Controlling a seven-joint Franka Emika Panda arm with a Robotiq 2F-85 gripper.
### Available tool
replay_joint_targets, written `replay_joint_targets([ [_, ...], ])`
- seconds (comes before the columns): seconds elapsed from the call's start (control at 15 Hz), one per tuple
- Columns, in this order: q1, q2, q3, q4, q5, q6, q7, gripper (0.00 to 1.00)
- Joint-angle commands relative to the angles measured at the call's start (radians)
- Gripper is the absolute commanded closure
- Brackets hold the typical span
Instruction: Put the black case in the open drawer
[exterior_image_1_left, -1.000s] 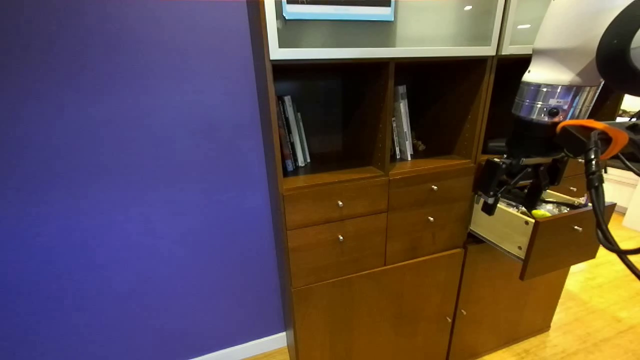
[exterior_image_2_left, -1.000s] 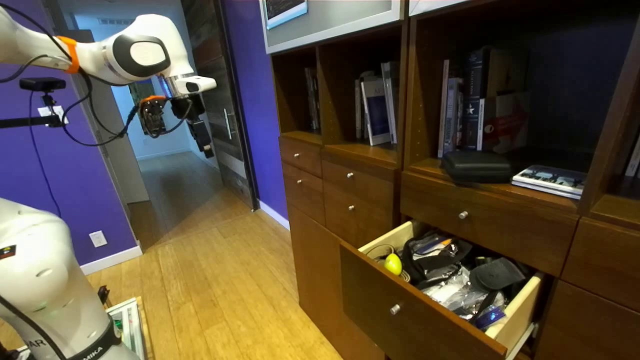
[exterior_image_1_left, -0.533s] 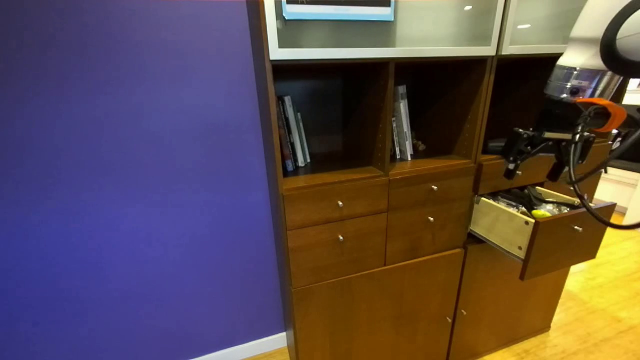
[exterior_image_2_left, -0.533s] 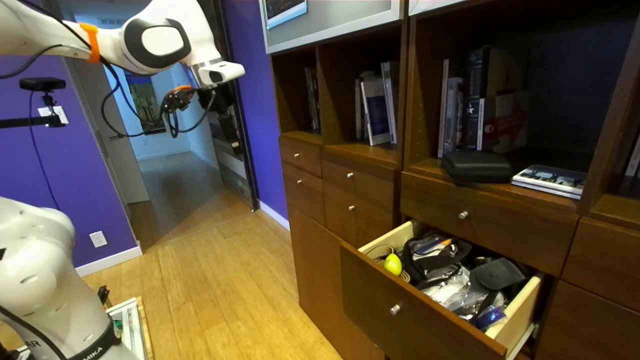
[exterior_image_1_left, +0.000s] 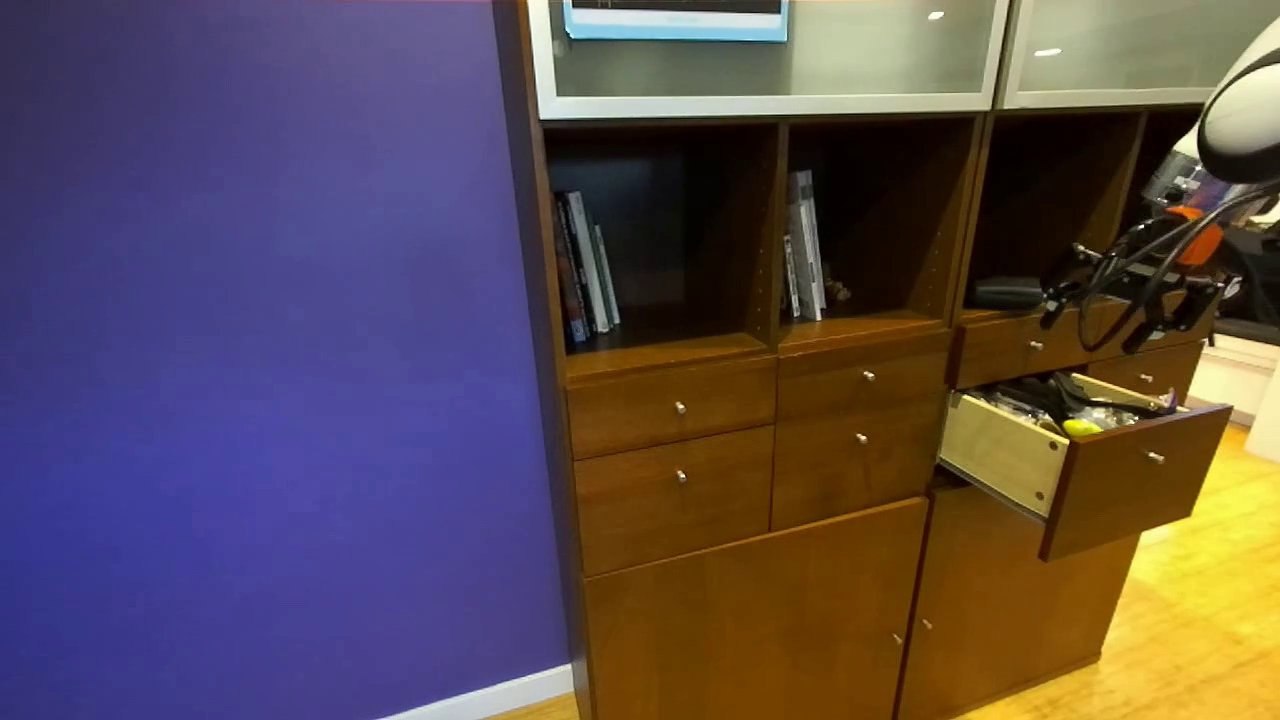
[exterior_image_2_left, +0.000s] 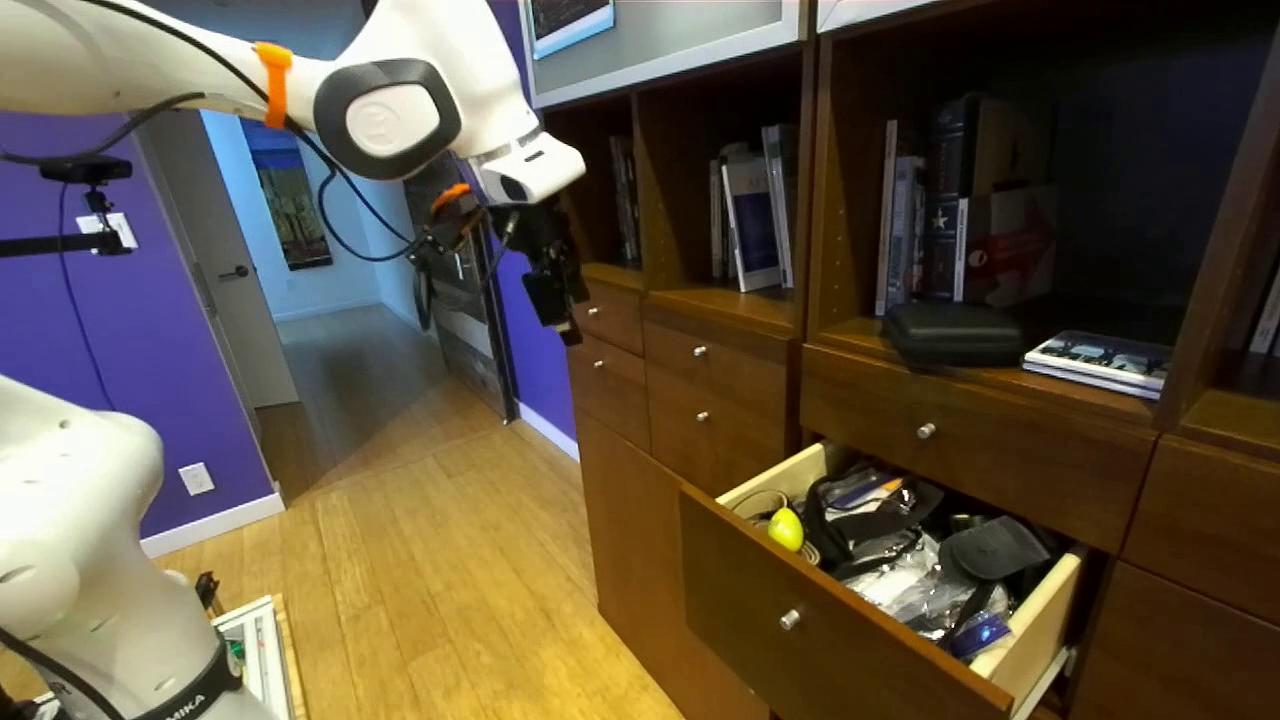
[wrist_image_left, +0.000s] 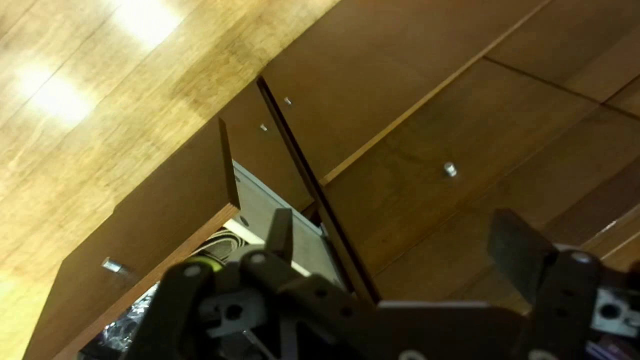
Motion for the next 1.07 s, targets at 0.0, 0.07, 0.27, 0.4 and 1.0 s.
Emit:
replay_joint_targets([
  [0.0, -0.011, 0.016, -0.003, 0.002, 0.005, 0.01, -0.009, 0.0],
  [0.07, -0.011, 0.023, -0.005, 0.002, 0.004, 0.01, -0.012, 0.0],
  [0.27, -0.007, 0.017, 0.006, 0.003, 0.003, 0.009, -0.011, 0.0],
  [0.4, -0.028, 0.038, 0.014, 0.008, -0.02, 0.066, 0.018, 0.0],
  [1.0, -0.154, 0.373, -0.079, 0.266, -0.079, 0.439, 0.086, 0.0],
])
